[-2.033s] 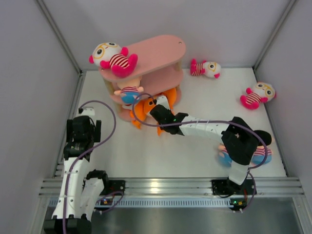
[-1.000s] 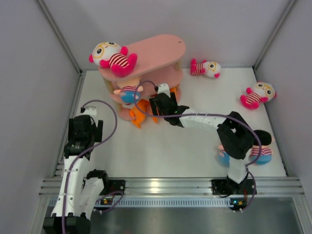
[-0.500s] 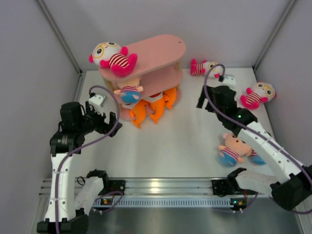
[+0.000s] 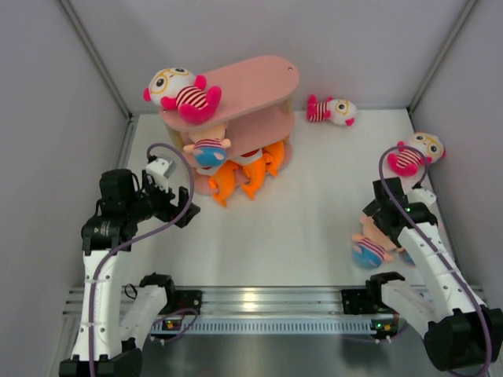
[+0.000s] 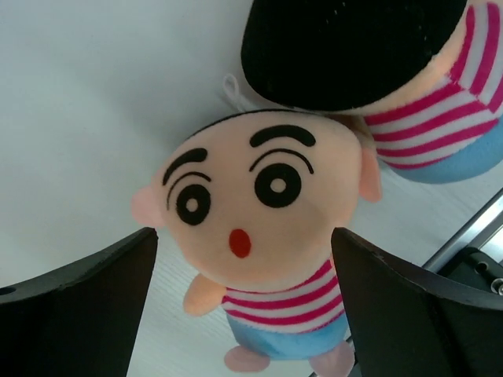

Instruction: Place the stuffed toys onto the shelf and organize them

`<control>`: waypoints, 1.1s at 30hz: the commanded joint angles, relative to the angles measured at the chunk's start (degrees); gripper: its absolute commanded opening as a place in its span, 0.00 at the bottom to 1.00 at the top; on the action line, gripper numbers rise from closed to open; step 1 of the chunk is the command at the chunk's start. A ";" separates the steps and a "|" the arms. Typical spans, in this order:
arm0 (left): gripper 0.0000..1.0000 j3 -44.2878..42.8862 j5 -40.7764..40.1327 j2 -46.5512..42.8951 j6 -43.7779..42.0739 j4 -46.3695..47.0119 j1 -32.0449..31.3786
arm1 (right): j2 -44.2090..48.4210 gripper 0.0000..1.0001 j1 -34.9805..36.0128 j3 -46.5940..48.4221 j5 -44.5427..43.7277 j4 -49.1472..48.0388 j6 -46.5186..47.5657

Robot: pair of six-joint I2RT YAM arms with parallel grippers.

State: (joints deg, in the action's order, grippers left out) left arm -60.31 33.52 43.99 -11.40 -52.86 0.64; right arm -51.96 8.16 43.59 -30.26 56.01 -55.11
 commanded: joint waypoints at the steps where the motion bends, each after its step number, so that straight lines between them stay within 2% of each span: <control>1: 0.98 0.02 -0.55 -0.48 -0.02 -0.05 -0.29 | 1.60 0.92 -0.69 -2.45 0.98 3.50 -5.27; 5: 0.98 0.28 -5.47 -0.39 -0.73 0.04 -0.38 | 0.99 0.91 -0.69 -8.68 5.47 -5.08 -2.64; 7: 0.98 0.37 -7.14 -0.48 -0.91 0.04 -0.29 | -1.03 0.86 -0.78 -9.93 9.40 -8.27 0.07; 8: 0.98 0.29 -7.24 -0.48 -0.91 -0.05 -0.29 | -1.64 0.74 -0.78 -10.63 11.69 -10.89 2.62; 10: 0.98 0.20 -7.24 -0.66 -0.82 -0.05 -0.29 | -2.96 0.60 -0.69 -10.81 17.15 -16.44 8.06; 11: 0.98 0.20 -7.41 -0.66 -0.73 -0.05 -0.29 | -3.05 0.47 -0.69 -10.38 17.77 -16.89 9.13; 13: 0.98 0.20 -7.33 -0.57 -0.73 -0.05 -0.29 | -0.87 0.36 -0.61 -9.76 20.24 -18.74 13.95; 14: 0.98 0.20 -6.98 -0.48 -0.73 -0.05 -0.29 | 0.53 0.25 -0.60 -8.89 20.68 -18.92 15.11; 16: 0.98 0.02 -6.10 -0.39 -0.56 -0.14 -0.38 | 5.72 0.14 -0.43 -6.35 22.43 -19.44 18.53; 17: 0.98 -0.07 -4.44 -0.13 -0.47 -0.31 -0.29 | 7.39 0.04 -0.43 -5.20 23.31 -19.71 19.51; 18: 0.98 -0.24 -3.38 0.04 -0.29 -0.49 -0.29 | 10.28 0.00 -0.08 -2.58 26.80 -21.36 22.39; 20: 0.98 -0.68 -0.49 0.31 -0.38 -1.01 -0.29 | 13.28 0.00 1.40 0.41 29.90 -22.86 23.99; 23: 0.98 -2.70 5.84 1.01 -0.90 -2.77 -0.29 | 13.74 0.00 6.06 7.26 28.60 -22.79 22.78; 25: 0.98 -4.89 10.24 1.54 -1.87 -4.35 -0.29 | 11.81 0.00 13.95 12.10 22.83 -22.78 20.93; 26: 0.98 -6.21 10.95 1.89 -2.05 -4.62 -0.29 | 9.62 0.00 20.77 13.52 20.27 -23.05 20.75; 27: 0.98 -6.65 10.69 1.89 -1.96 -4.62 -0.29 | 8.47 0.00 23.97 14.84 15.46 -23.14 20.49; 29: 0.98 -7.71 8.77 2.33 -1.70 -4.62 -0.29 | 3.74 0.00 31.69 19.15 11.91 -22.27 21.27; 33: 0.98 -8.68 5.86 1.63 -2.49 -5.58 -0.29 | -4.36 0.00 37.00 28.81 8.64 -18.23 24.08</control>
State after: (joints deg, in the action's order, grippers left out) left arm -66.74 39.38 46.24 -12.34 -57.25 0.58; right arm -51.20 42.11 66.63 -15.49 35.97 -33.47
